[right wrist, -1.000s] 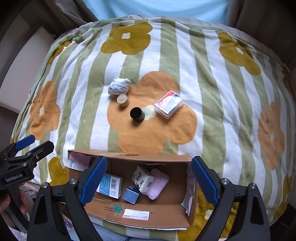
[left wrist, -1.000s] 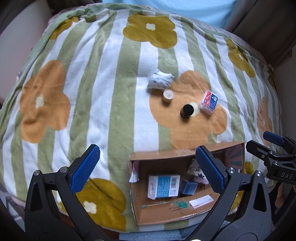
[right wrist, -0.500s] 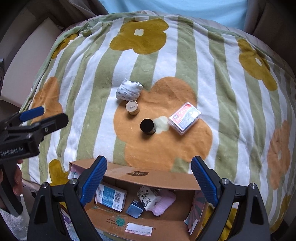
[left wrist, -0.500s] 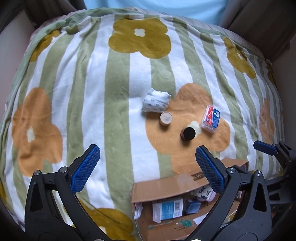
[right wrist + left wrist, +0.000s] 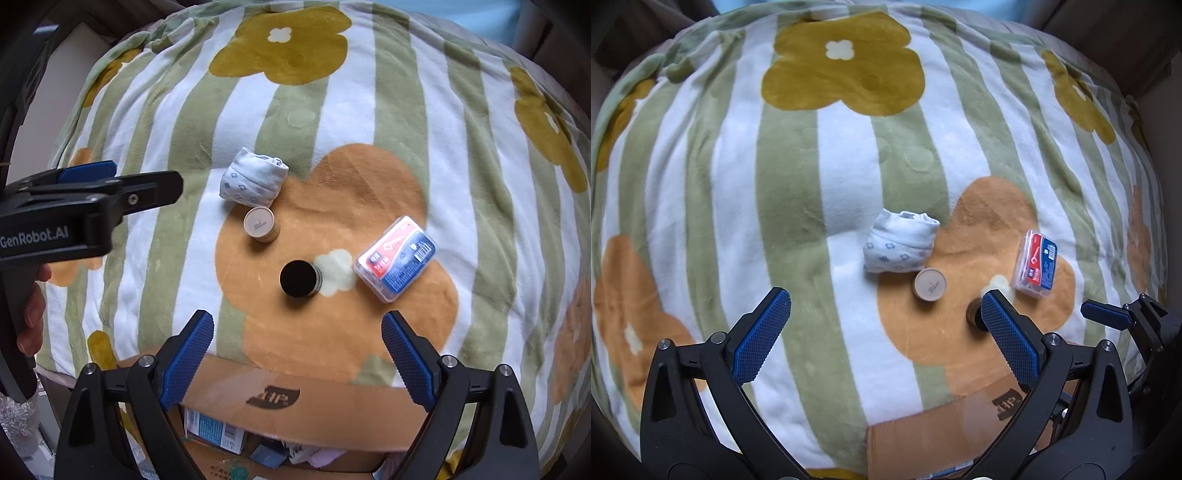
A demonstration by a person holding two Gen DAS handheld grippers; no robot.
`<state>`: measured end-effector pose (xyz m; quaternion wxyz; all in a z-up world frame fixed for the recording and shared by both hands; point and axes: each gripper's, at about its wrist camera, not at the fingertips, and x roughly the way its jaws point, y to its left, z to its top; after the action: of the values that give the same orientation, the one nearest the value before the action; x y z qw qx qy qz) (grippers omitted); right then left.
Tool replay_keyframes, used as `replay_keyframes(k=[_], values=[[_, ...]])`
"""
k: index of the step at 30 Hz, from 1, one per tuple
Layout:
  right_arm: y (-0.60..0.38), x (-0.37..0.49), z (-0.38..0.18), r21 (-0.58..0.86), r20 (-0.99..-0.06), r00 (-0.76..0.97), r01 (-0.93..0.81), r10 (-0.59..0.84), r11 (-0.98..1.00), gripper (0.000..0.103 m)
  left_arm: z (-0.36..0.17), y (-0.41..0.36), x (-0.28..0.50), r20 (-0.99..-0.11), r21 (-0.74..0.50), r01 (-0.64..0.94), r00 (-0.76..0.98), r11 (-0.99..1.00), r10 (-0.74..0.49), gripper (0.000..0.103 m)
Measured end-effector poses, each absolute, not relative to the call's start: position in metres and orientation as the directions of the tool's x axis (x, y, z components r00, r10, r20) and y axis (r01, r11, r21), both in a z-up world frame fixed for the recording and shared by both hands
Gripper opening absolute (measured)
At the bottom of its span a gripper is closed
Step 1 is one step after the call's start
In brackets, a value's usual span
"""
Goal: Organize objects
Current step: 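Move the right tool toward the black jar while the left tool approaches the sock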
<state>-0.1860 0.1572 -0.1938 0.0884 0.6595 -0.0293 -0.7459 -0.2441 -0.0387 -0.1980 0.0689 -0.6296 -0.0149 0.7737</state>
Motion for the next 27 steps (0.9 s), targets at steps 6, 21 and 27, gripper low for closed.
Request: replay_keyframes(k=[6,21,27], values=[[0.150,-0.206,-0.216,0.166,-0.980,-0.091,0.103,-0.175,-0.981,0.084,-0.230,-0.029,-0.269,-0.978,-0.128,-0.114,-0.150,-0.985,0.145,0.100],[0.142,-0.232,-0.272,0.204,-0.979,0.015,0.079,-0.204,-0.976,0.066,-0.299,-0.009,-0.291,-0.987,-0.150,-0.130,-0.040,-0.980,0.157,0.092],[0.140,-0.237,-0.286,0.194,-0.981,0.042,0.089,-0.191,-0.977,0.062,-0.313,-0.004,-0.291,-0.986,-0.160,-0.129,-0.024,-0.979,0.165,0.089]])
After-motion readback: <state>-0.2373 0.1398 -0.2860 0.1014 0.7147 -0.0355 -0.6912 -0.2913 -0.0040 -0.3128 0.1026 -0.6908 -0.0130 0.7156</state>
